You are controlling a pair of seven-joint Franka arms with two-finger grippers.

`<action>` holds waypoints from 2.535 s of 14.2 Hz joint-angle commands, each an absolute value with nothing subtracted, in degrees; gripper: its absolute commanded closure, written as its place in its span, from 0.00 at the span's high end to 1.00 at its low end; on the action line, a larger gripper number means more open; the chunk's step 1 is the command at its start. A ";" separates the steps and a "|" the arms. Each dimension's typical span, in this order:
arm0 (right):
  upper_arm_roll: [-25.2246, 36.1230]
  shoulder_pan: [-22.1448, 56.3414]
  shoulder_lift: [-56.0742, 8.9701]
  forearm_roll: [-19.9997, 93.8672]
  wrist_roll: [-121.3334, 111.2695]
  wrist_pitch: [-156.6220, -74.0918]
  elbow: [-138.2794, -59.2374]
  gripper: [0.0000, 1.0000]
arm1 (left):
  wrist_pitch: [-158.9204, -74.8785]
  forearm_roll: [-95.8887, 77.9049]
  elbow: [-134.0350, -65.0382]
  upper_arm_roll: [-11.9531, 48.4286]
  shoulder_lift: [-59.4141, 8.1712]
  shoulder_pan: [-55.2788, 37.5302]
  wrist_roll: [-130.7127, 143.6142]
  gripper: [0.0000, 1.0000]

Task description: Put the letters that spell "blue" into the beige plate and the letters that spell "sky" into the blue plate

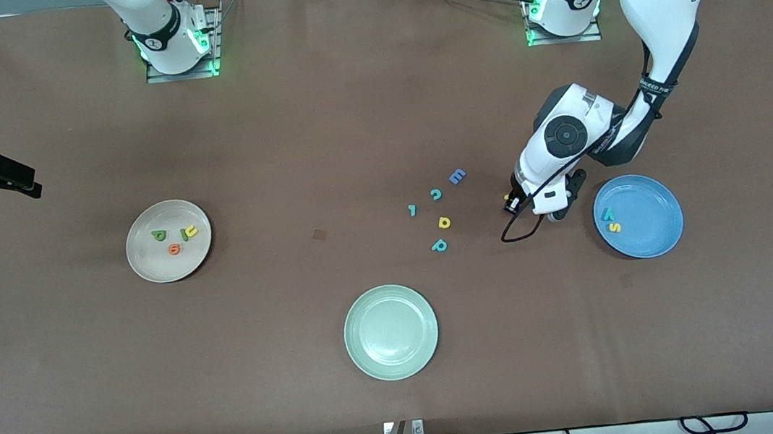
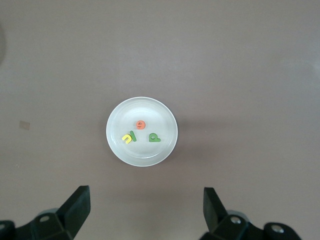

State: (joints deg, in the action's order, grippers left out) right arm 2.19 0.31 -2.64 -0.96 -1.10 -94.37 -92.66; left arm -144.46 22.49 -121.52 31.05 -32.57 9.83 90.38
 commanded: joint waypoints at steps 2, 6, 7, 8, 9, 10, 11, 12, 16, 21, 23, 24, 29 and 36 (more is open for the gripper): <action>1.85 0.44 -0.97 -1.50 -1.23 -94.92 -95.36 1.00 | -144.84 24.43 -122.52 31.29 -32.34 10.11 90.53 0.18; 1.85 0.44 3.24 -1.49 -1.23 -97.72 -101.23 1.00 | -144.67 24.43 -122.52 31.46 -32.61 9.93 90.53 0.15; 1.85 0.35 4.91 -1.49 -1.23 -98.78 -103.25 1.00 | -144.67 24.43 -122.43 31.46 -32.52 9.93 90.53 0.15; 1.85 0.35 5.18 -1.49 -1.23 -98.35 -103.27 1.00 | -144.67 24.52 -122.52 31.46 -32.52 9.93 90.53 0.15; 1.85 0.35 5.19 -1.49 -1.32 -98.09 -103.01 1.00 | -144.58 24.52 -122.43 31.73 -32.43 9.93 90.53 0.15; 1.93 0.26 5.10 -1.49 -2.01 -97.91 -102.75 1.00 | -144.32 24.52 -122.34 32.16 -32.17 9.93 90.88 0.15; 1.93 0.26 4.84 -1.58 -2.11 -97.65 -102.22 1.00 | -143.10 24.52 -122.34 32.95 -31.82 9.84 91.31 0.17; 1.85 0.35 4.57 -1.58 -2.02 -97.73 -102.04 1.00 | -141.17 24.52 -122.34 34.96 -31.47 9.93 91.06 0.20; 1.93 0.26 4.13 -1.49 -1.94 -97.65 -101.69 1.00 | -122.91 24.70 -119.09 45.51 -30.15 9.93 86.86 0.35; 1.93 0.26 4.13 -1.49 -1.85 -97.65 -101.60 1.00 | -123.39 24.70 -119.27 46.58 -30.41 10.47 64.70 0.53; 1.93 0.18 4.04 -1.49 -1.85 -97.47 -101.69 1.00 | -126.63 24.70 -119.70 46.50 -30.93 10.28 60.50 0.54; 1.93 0.18 4.04 -1.49 -1.58 -96.69 -101.69 1.00 | -127.52 24.70 -119.97 46.49 -31.72 10.37 58.55 0.54; 1.93 0.18 4.04 -1.49 -1.23 -95.62 -101.69 1.00 | -134.80 24.78 -122.25 45.88 -33.83 10.55 52.66 0.53; 1.93 0.18 4.04 -1.58 -1.32 -95.80 -101.69 1.00 | -136.93 29.62 -122.34 44.91 -37.35 10.81 52.82 0.52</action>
State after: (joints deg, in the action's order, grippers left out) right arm 2.18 0.36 3.50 -0.96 -1.17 -96.01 -101.28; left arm -135.58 27.13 -122.14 45.27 -36.43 10.14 53.04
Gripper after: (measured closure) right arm 0.000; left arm 0.476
